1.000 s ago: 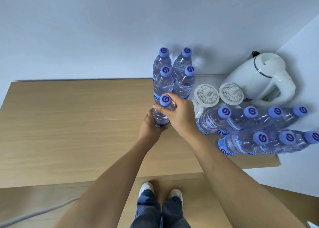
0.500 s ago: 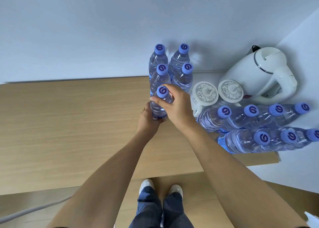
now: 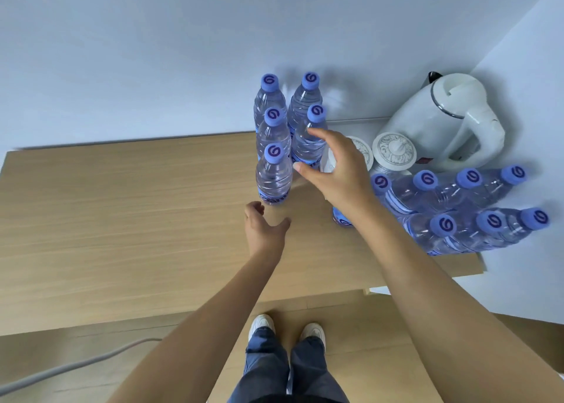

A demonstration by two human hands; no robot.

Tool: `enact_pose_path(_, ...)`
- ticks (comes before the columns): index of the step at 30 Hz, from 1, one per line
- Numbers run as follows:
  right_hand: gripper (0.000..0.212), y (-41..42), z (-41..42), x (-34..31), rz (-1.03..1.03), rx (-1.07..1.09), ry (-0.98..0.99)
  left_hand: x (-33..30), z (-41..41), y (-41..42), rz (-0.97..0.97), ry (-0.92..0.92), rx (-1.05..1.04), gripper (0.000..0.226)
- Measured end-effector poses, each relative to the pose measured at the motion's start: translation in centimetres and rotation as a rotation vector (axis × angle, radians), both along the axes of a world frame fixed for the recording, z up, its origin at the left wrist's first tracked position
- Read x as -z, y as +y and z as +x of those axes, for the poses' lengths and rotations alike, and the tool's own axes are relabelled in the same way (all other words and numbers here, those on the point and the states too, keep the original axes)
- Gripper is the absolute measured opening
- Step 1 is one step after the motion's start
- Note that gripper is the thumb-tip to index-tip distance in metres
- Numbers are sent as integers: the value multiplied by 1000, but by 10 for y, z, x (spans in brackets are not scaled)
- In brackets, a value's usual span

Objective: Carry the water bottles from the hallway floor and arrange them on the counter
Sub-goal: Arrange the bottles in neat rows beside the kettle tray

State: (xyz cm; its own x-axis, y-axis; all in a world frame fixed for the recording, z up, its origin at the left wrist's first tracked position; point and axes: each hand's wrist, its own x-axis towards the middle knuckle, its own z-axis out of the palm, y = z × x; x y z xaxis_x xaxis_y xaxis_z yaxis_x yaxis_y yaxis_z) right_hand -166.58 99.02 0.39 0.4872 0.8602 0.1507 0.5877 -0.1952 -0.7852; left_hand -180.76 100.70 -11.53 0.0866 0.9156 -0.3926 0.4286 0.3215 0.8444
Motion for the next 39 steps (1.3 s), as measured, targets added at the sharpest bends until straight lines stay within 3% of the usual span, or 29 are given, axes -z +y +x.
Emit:
enact_pose_path(4,47,-21,11,-13,24,-2,-67,-9,17,-23,-60,-59,114,53)
enact_pose_path(9,37,-39,19,-20,-14,-26,-118,-23,46,-42,-59,-105,335,59)
enact_pose_path(15,42,-68,40,-9,-213,-26,-7,-29,67,-47,13,-79,466,63)
enact_pose_path(25,37,-86,45,5,-199,83,234,-26,71,-48,12,-68,507,69)
enact_pose_path(39,31,-63,31,-38,-62,19,211,-56,37,-62,36,-302,473,72)
